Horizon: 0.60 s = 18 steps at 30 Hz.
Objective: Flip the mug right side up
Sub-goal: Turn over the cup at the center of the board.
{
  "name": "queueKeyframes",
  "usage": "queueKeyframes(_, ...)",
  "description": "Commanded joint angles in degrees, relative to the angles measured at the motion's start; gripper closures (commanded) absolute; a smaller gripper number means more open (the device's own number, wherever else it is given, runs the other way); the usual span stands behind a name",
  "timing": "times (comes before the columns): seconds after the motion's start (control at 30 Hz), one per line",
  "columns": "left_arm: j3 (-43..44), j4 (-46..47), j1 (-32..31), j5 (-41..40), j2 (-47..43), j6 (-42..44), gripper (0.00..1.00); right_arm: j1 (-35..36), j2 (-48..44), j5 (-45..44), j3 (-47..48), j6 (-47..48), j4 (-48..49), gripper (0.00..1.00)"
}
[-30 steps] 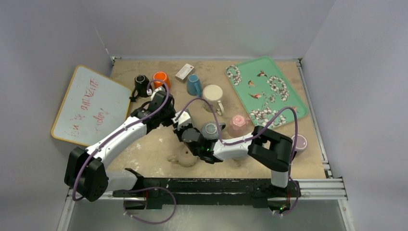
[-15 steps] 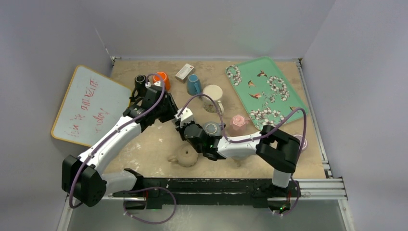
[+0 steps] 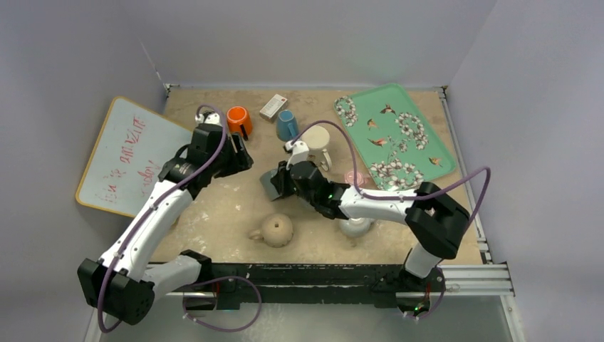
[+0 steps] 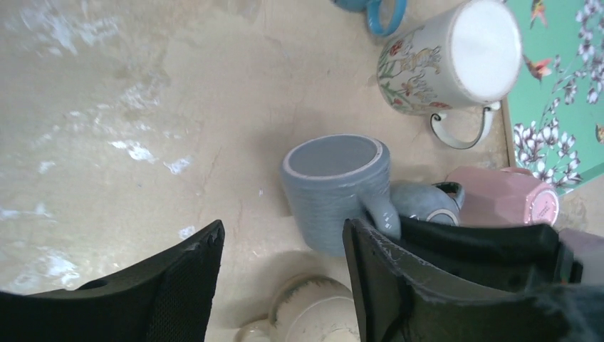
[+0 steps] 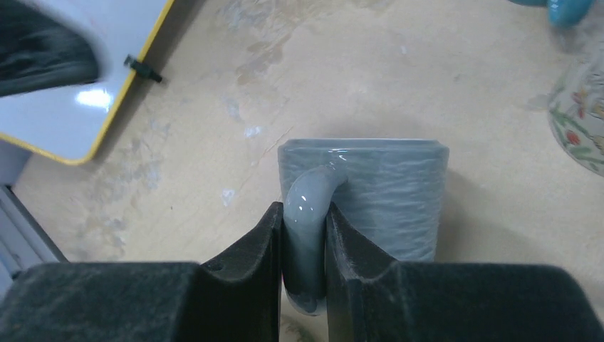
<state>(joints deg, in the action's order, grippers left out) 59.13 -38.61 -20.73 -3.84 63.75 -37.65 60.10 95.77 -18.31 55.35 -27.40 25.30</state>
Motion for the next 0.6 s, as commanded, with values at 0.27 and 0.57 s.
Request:
queueKeyframes(0.27, 3.5, -1.7, 0.3, -6.6, -7.4, 11.9, 0.36, -10.4, -8.9, 13.1, 4.6, -24.2, 2.2, 1.0)
queueKeyframes(0.57, 2.3, -2.5, 0.3, -9.3, -7.8, 13.7, 0.36, -16.3, -11.7, 16.5, 8.4, -37.0, 0.3, 1.0)
